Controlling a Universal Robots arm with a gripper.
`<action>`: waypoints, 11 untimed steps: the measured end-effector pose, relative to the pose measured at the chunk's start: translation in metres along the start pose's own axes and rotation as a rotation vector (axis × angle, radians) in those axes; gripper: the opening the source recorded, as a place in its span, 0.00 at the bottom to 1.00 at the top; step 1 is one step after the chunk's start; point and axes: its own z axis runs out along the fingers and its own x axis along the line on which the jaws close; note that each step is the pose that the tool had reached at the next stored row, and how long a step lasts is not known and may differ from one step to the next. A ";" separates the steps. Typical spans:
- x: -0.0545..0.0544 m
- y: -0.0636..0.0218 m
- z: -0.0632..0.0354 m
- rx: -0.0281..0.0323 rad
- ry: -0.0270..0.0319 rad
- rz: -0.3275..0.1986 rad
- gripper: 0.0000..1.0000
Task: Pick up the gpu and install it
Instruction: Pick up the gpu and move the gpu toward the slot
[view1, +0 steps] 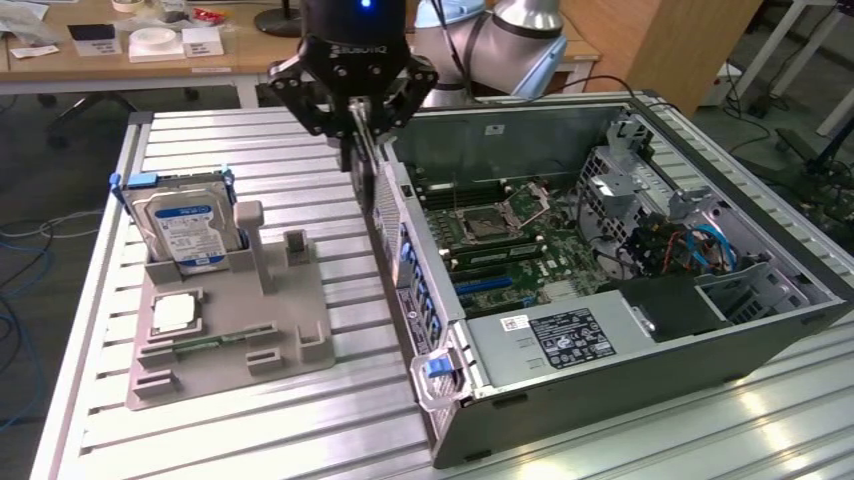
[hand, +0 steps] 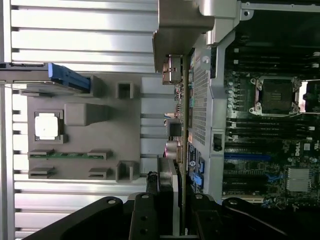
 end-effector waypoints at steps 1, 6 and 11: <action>-0.005 -0.0001 0.0001 0.0000 0.0000 0.000 0.28; -0.027 -0.0003 0.0007 -0.0001 0.0000 0.000 0.28; -0.050 -0.0005 0.0013 -0.0001 -0.0001 0.000 0.28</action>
